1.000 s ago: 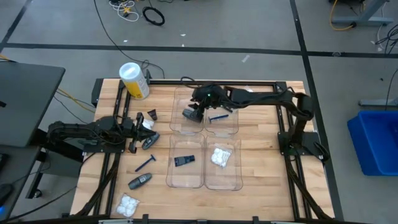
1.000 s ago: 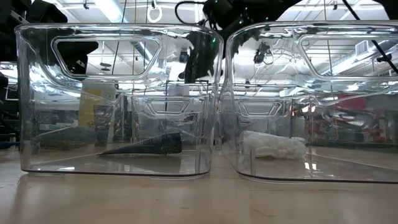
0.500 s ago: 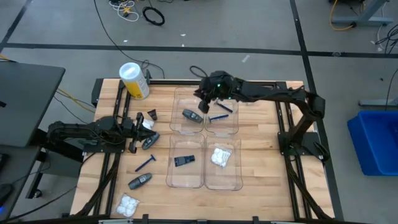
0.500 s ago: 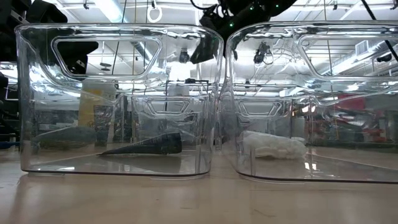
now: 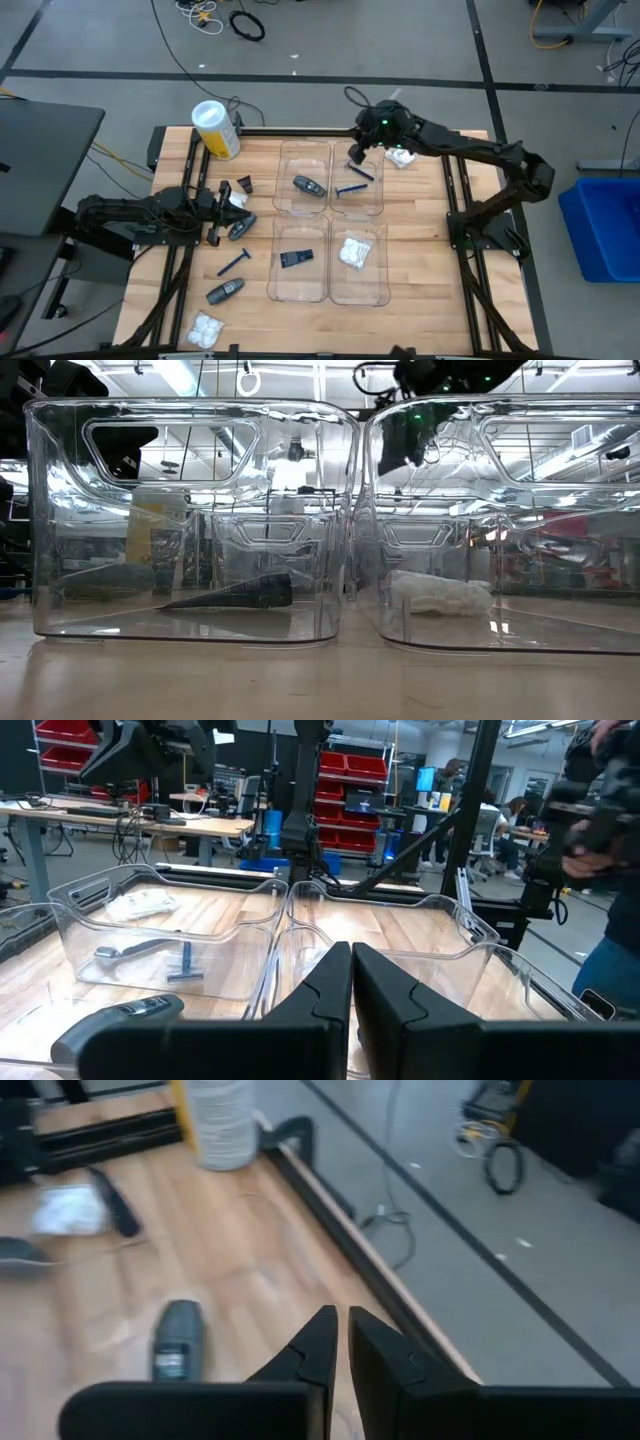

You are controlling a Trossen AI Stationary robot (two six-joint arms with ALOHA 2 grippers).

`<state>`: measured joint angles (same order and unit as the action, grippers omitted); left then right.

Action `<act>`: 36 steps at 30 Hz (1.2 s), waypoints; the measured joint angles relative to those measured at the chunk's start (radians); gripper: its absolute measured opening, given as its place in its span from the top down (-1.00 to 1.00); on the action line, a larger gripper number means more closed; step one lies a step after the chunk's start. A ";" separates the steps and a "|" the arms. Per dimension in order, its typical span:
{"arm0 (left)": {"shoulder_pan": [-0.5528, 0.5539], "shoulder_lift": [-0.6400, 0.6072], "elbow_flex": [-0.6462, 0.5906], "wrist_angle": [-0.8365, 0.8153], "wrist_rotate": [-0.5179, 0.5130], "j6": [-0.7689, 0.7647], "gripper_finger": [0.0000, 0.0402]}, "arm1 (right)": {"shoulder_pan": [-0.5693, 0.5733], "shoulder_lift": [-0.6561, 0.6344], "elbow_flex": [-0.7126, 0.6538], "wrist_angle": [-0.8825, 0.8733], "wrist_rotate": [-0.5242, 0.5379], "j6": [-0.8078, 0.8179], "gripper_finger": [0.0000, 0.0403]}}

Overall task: Pick & Place Travel size toiletries
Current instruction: Put the cotton pack into the bottom right transparent bin

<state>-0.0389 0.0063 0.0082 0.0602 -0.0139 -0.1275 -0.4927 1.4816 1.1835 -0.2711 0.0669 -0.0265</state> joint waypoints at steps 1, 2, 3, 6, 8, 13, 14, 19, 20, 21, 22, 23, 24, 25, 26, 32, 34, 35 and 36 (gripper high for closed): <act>0.000 0.000 0.000 0.000 0.000 0.000 0.89 | -0.012 -0.020 -0.020 0.000 0.008 0.000 0.83; 0.000 0.000 0.000 0.000 0.000 0.000 0.89 | -0.025 -0.039 -0.041 0.000 0.010 0.000 0.83; 0.000 0.000 0.000 0.000 0.000 0.000 0.89 | -0.037 -0.057 -0.061 0.000 0.011 0.000 0.83; 0.000 0.000 0.000 0.000 0.000 0.000 0.89 | -0.077 -0.112 -0.123 -0.005 0.011 0.014 0.83; 0.000 0.000 0.000 0.000 0.000 0.000 0.89 | -0.107 -0.147 -0.159 -0.009 0.011 0.029 0.83; 0.000 0.000 0.000 0.000 0.000 0.000 0.89 | -0.192 -0.222 -0.239 -0.038 0.011 0.061 0.83; 0.000 0.000 0.000 0.000 0.000 0.000 0.89 | -0.211 -0.235 -0.250 -0.045 0.011 0.074 0.83; 0.000 0.000 0.000 0.000 0.000 0.000 0.89 | -0.317 -0.254 -0.275 -0.122 0.011 0.140 0.83; 0.000 0.000 0.000 0.000 0.000 0.000 0.89 | -0.337 -0.254 -0.275 -0.141 0.014 0.149 0.83; 0.000 0.000 0.000 0.000 0.000 0.000 0.89 | -0.356 -0.254 -0.275 -0.160 0.026 0.159 0.83; 0.000 0.000 0.000 0.000 0.000 0.000 0.89 | -0.373 -0.254 -0.275 -0.180 0.041 0.169 0.83; 0.000 0.000 0.000 0.000 0.000 0.000 0.89 | -0.389 -0.254 -0.275 -0.199 0.057 0.176 0.83; 0.000 0.000 0.000 0.000 0.000 0.000 0.89 | -0.403 -0.254 -0.275 -0.212 0.071 0.177 0.83; 0.000 0.000 0.000 0.000 0.000 0.000 0.89 | -0.417 -0.254 -0.275 -0.225 0.084 0.177 0.83; 0.000 0.000 0.000 0.000 0.000 0.000 0.89 | -0.430 -0.254 -0.275 -0.238 0.093 0.177 0.83; 0.000 0.000 0.000 0.000 0.000 0.000 0.89 | -0.478 -0.254 -0.275 -0.283 0.098 0.169 0.83; 0.000 0.000 0.000 0.000 0.000 0.000 0.89 | -0.484 -0.254 -0.275 -0.290 0.098 0.169 0.83; 0.000 0.000 0.000 0.000 0.000 0.000 0.89 | -0.485 -0.253 -0.275 -0.294 0.098 0.169 0.83; 0.000 0.000 0.000 0.000 0.000 0.000 0.89 | -0.486 -0.250 -0.275 -0.297 0.098 0.176 0.83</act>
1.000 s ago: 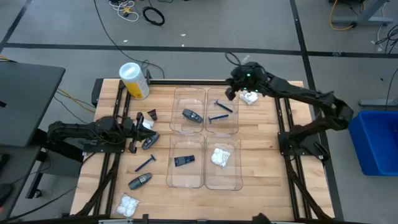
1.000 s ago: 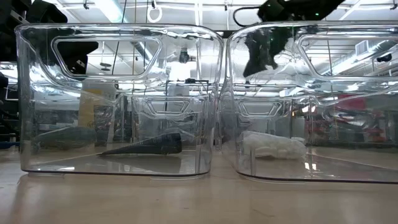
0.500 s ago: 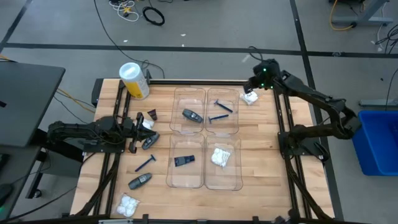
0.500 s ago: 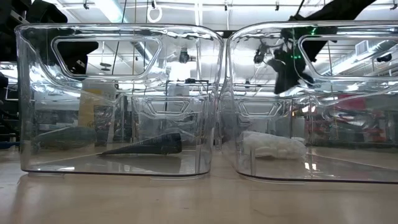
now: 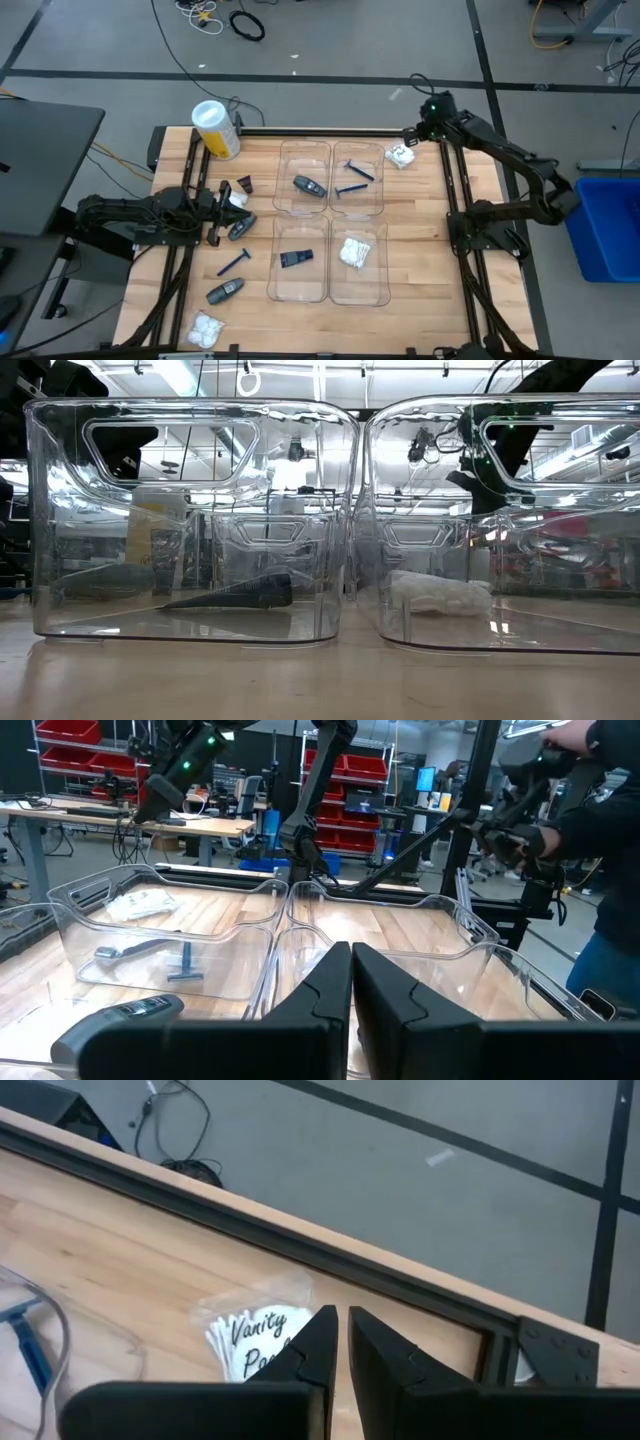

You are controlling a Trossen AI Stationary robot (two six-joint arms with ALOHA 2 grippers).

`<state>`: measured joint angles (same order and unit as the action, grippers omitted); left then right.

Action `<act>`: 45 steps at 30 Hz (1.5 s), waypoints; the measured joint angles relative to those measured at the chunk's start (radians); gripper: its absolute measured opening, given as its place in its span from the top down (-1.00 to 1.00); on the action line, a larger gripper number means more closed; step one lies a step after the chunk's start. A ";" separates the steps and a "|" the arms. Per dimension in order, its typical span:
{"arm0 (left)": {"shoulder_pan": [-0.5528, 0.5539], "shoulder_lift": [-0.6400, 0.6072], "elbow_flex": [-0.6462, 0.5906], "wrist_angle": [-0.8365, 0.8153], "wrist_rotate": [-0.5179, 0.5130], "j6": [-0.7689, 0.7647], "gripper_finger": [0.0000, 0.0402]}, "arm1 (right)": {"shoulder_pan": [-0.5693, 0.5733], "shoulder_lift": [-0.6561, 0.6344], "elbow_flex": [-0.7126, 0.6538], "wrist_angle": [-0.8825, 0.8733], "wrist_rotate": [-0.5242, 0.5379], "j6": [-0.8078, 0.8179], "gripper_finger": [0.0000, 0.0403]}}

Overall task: Pick & Place Travel size toiletries
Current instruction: Put the cotton pack into the bottom right transparent bin

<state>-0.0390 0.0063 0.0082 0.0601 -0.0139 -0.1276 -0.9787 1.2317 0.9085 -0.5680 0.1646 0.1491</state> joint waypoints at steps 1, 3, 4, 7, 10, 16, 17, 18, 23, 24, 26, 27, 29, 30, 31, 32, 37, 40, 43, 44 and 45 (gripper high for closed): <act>0.000 0.000 0.000 0.000 0.000 0.000 0.89 | -0.002 0.005 0.000 -0.003 -0.001 0.007 0.83; 0.000 0.000 0.000 0.000 0.000 0.000 0.89 | -0.003 0.024 0.000 -0.009 -0.002 0.022 0.83; 0.000 0.000 0.000 0.000 0.000 0.000 0.89 | -0.003 0.036 0.000 -0.010 -0.008 0.027 0.82; 0.000 0.000 0.000 0.000 0.000 0.000 0.89 | -0.003 0.082 0.001 -0.011 -0.052 0.027 0.80; 0.000 0.000 0.000 0.000 0.000 0.000 0.89 | -0.004 0.134 0.021 -0.019 -0.090 0.028 0.74; 0.000 0.000 0.000 0.000 0.000 0.000 0.89 | -0.016 0.219 0.062 -0.019 -0.099 0.026 0.53; 0.000 0.000 0.000 0.000 0.000 0.000 0.89 | -0.023 0.233 0.070 -0.018 -0.110 0.026 0.49; 0.000 0.000 0.000 0.000 0.000 0.000 0.89 | -0.032 0.250 0.077 -0.018 -0.127 0.022 0.44; 0.000 0.000 0.000 0.000 0.000 0.000 0.89 | -0.065 0.329 0.125 -0.019 -0.185 0.031 0.21; 0.000 0.000 0.000 0.000 0.000 0.000 0.89 | -0.068 0.346 0.134 -0.020 -0.184 0.041 0.17; 0.000 0.000 0.000 0.000 0.000 0.000 0.89 | -0.071 0.380 0.157 -0.029 -0.185 0.053 0.08; 0.000 0.000 0.000 0.000 0.000 0.000 0.89 | -0.070 0.397 0.171 -0.028 -0.185 0.053 0.03; 0.000 0.000 0.000 0.000 0.000 0.000 0.89 | -0.070 0.429 0.193 -0.029 -0.185 0.053 -0.05; 0.000 0.000 0.000 0.000 0.000 0.000 0.89 | -0.070 0.443 0.203 -0.031 -0.185 0.053 -0.09; 0.000 0.000 0.000 0.000 0.000 0.000 0.89 | -0.070 0.458 0.212 -0.030 -0.185 0.053 -0.13; 0.000 0.000 0.000 0.000 0.000 0.000 0.89 | -0.070 0.472 0.220 -0.031 -0.185 0.053 -0.16; 0.000 0.000 0.000 0.000 0.000 0.000 0.89 | -0.070 0.524 0.248 -0.038 -0.189 0.053 -0.29; 0.000 0.000 0.000 0.000 0.000 0.000 0.89 | -0.070 0.537 0.249 -0.038 -0.195 0.056 -0.32; 0.000 0.000 0.000 0.000 0.000 0.000 0.89 | -0.070 0.553 0.249 -0.038 -0.195 0.071 -0.33; 0.000 0.000 0.000 0.000 0.000 0.000 0.89 | -0.070 0.559 0.249 -0.038 -0.195 0.072 -0.32; 0.000 0.000 0.000 0.000 0.000 0.000 0.89 | -0.070 0.564 0.249 -0.038 -0.195 0.072 -0.31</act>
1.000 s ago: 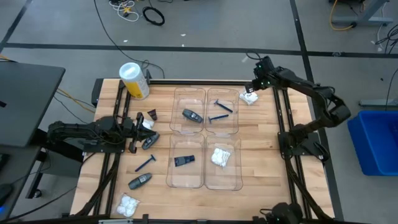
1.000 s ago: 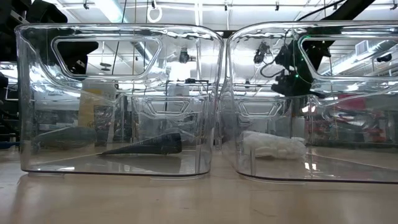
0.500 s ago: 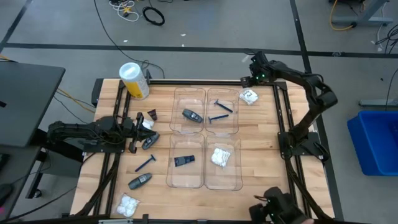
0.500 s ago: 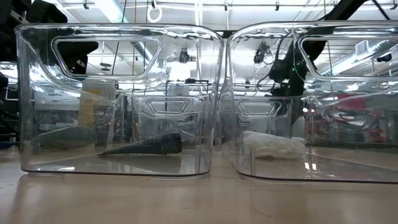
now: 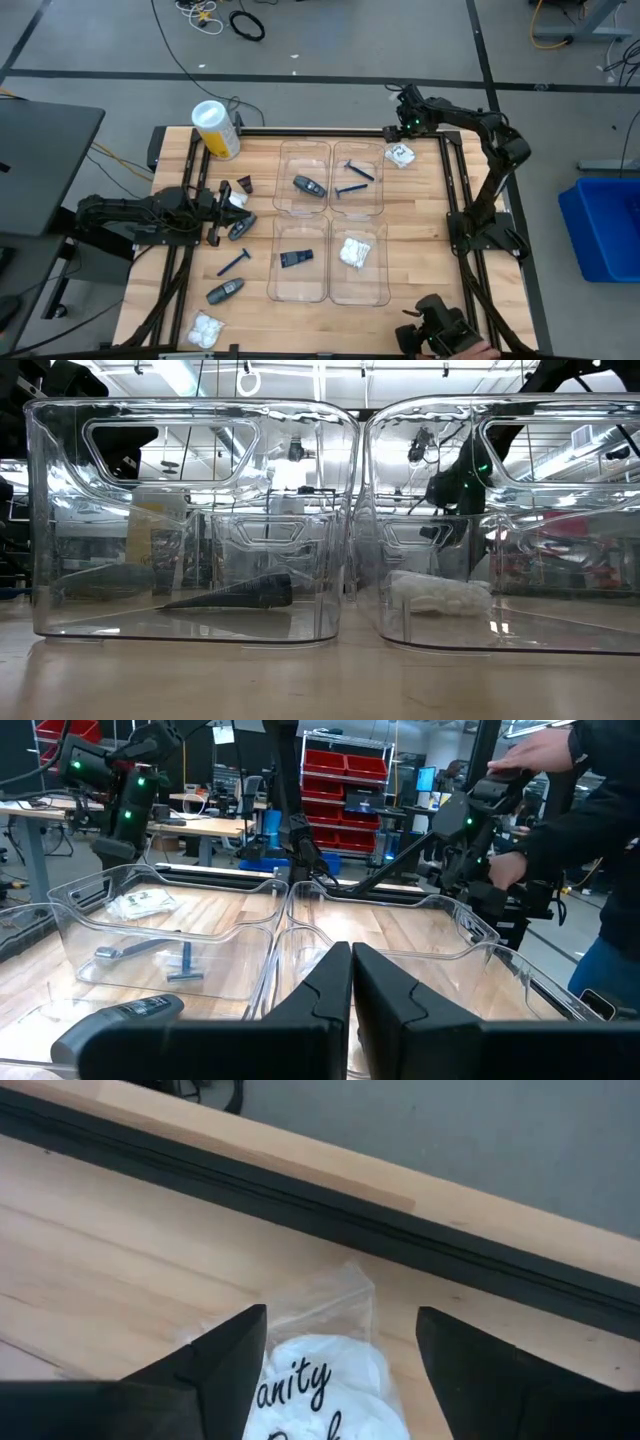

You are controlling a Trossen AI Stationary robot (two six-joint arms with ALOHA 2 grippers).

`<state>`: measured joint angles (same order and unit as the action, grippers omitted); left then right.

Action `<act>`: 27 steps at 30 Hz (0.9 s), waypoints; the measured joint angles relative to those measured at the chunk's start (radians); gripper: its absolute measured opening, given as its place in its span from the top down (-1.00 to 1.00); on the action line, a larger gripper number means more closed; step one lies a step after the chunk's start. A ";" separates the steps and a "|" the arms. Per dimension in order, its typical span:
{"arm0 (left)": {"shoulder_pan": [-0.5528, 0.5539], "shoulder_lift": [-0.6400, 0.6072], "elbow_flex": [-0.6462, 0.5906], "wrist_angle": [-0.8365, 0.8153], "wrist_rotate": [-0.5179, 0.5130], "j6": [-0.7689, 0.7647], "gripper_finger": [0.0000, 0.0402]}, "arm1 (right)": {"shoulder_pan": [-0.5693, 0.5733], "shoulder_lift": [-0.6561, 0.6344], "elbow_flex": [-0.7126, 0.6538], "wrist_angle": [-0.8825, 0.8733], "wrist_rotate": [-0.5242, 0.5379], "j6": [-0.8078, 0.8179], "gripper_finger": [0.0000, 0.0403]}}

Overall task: Pick & Place Travel size toiletries
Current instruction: Put the cotton pack into the bottom right transparent bin

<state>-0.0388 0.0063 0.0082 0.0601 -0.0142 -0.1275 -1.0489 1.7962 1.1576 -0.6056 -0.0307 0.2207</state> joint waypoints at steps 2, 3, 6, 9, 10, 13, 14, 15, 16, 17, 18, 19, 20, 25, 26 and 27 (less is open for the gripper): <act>0.000 0.000 0.000 0.000 0.000 0.000 0.89 | 0.000 0.011 0.000 0.001 0.000 0.000 -0.28; 0.000 0.000 0.000 0.000 0.000 0.000 0.89 | 0.000 0.017 0.000 0.006 0.000 0.000 -0.27; 0.000 0.000 0.000 0.000 0.000 0.000 0.89 | 0.000 0.032 0.000 0.023 0.000 0.000 -0.24; 0.000 0.000 0.000 0.000 0.000 0.000 0.89 | 0.000 0.048 0.000 0.036 0.000 0.010 -0.22; 0.000 0.000 0.000 0.000 0.000 0.000 0.89 | 0.000 0.055 0.000 0.037 0.001 0.015 -0.21; 0.000 0.000 0.000 0.000 0.000 0.000 0.89 | 0.000 0.070 0.000 0.041 0.001 0.026 -0.21; 0.000 0.000 0.000 0.000 0.000 0.000 0.89 | 0.000 0.074 0.000 0.042 0.001 0.026 -0.20; 0.000 0.000 0.000 0.000 0.000 0.000 0.89 | 0.000 0.078 0.000 0.044 0.001 0.026 -0.21; 0.000 0.000 0.000 0.000 0.000 0.000 0.89 | 0.000 0.081 0.000 0.047 0.002 0.026 -0.21; 0.000 0.000 0.000 0.000 0.000 0.000 0.89 | 0.000 0.083 0.000 0.052 0.002 0.026 -0.22; 0.000 0.000 0.000 0.000 0.000 0.000 0.89 | 0.000 0.084 0.000 0.061 0.002 0.026 -0.22; 0.000 0.000 0.000 0.000 0.000 0.000 0.89 | 0.000 0.086 0.000 0.070 0.002 0.026 -0.23; 0.000 0.000 0.000 0.000 0.000 0.000 0.89 | 0.000 0.089 0.000 0.078 0.002 0.026 -0.23; 0.000 0.000 0.000 0.000 0.000 0.000 0.89 | 0.002 0.109 0.000 0.098 0.002 0.027 -0.21; 0.000 0.000 0.000 0.000 0.000 0.000 0.89 | 0.003 0.114 0.000 0.098 0.004 0.027 -0.20; 0.000 0.000 0.000 0.000 0.000 0.000 0.89 | 0.004 0.116 0.001 0.098 0.005 0.027 -0.18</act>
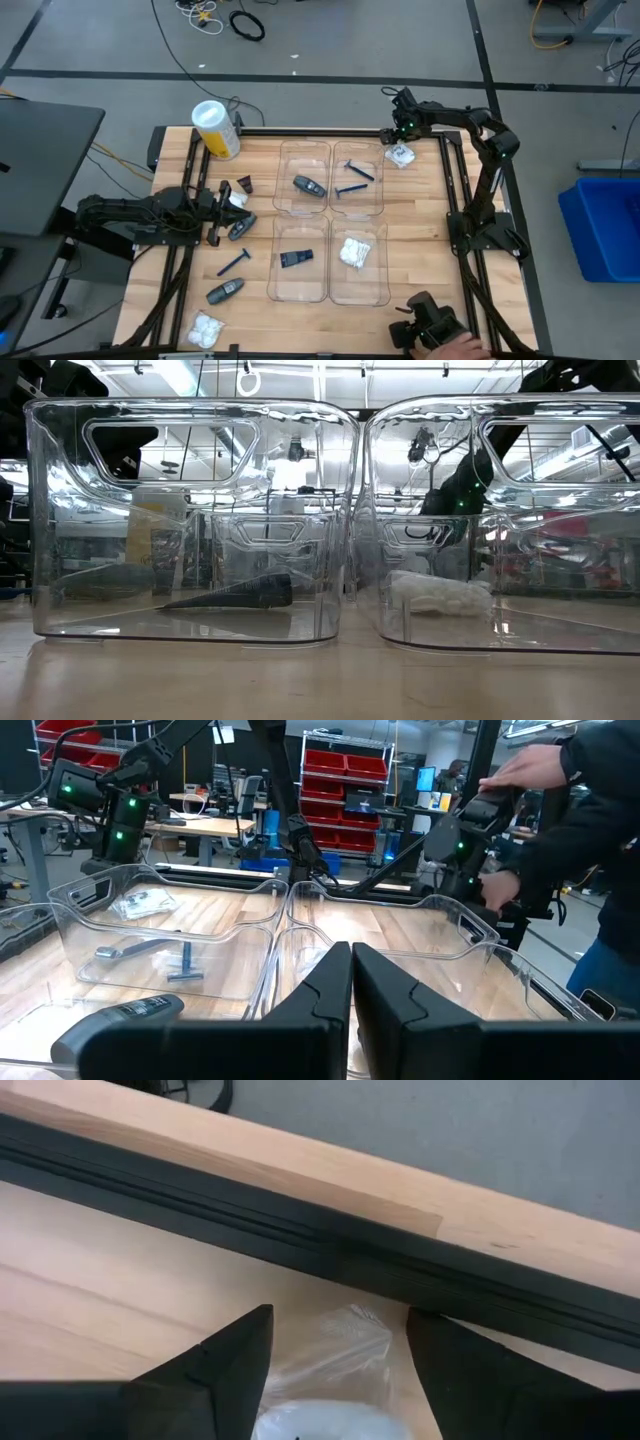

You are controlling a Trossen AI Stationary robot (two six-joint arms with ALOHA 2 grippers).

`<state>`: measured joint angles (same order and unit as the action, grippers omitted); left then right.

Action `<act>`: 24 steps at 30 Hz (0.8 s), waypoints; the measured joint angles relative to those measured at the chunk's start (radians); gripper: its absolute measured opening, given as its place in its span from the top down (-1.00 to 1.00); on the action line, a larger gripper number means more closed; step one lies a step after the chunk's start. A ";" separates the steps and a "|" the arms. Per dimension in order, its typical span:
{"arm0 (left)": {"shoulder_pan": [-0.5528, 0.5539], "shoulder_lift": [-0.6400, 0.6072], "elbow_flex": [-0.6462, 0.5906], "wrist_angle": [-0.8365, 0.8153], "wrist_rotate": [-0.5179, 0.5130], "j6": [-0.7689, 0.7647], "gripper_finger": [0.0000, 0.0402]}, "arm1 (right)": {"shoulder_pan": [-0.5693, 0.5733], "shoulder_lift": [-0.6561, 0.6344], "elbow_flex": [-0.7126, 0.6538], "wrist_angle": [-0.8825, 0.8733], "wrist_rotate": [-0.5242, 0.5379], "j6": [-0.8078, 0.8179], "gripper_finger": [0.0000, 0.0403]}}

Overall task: Pick & Place Travel size toiletries
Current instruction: Put the cotton pack into the bottom right transparent bin

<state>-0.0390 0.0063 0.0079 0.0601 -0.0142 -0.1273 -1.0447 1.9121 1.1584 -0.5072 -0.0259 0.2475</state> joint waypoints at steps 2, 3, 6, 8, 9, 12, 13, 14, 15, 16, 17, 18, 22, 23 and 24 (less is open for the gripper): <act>0.000 0.000 0.000 0.000 0.000 0.000 0.89 | 0.000 0.004 0.001 0.001 0.003 0.004 -0.14; 0.000 0.000 0.000 0.000 0.000 0.000 0.89 | 0.000 0.004 0.001 0.001 0.003 0.007 -0.12; 0.000 0.000 0.000 0.000 0.000 0.000 0.89 | 0.000 0.004 0.001 0.002 0.006 0.007 -0.03; 0.000 0.000 0.000 0.000 0.000 0.000 0.89 | -0.001 0.004 0.001 0.002 0.007 0.007 0.04; 0.000 0.000 0.000 0.000 0.000 0.000 0.89 | -0.001 0.004 0.001 0.002 0.007 0.007 0.08; 0.000 0.000 0.000 0.000 0.000 0.000 0.89 | -0.002 0.004 0.001 0.001 0.009 0.007 0.19; 0.000 0.000 0.000 0.000 0.000 0.000 0.89 | -0.002 0.004 0.000 0.001 0.010 0.007 0.22; 0.000 0.000 0.000 0.000 0.000 0.000 0.89 | -0.002 0.004 0.000 0.000 0.010 0.007 0.25; 0.000 0.000 0.000 0.000 0.000 0.000 0.89 | -0.002 0.005 0.000 0.000 0.010 0.007 0.28; 0.000 0.000 0.000 0.000 0.000 0.000 0.89 | -0.002 0.005 0.000 -0.001 0.010 0.007 0.31; 0.000 0.000 0.000 0.000 0.000 0.000 0.89 | -0.002 0.005 0.000 -0.001 0.010 0.007 0.34; 0.000 0.000 0.000 0.000 0.000 0.000 0.89 | -0.002 0.005 0.000 -0.001 0.009 0.007 0.36; 0.000 0.000 0.000 0.000 0.000 0.000 0.89 | -0.002 0.005 0.000 -0.002 0.006 0.007 0.44; 0.000 0.000 0.000 0.000 0.000 0.000 0.89 | -0.002 0.005 0.000 -0.002 0.005 0.007 0.45; 0.000 0.000 0.000 0.000 0.000 0.000 0.89 | -0.002 0.005 0.000 -0.002 0.005 0.007 0.47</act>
<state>-0.0389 0.0063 0.0080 0.0601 -0.0141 -0.1276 -1.0462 1.9171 1.1584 -0.5088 -0.0212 0.2543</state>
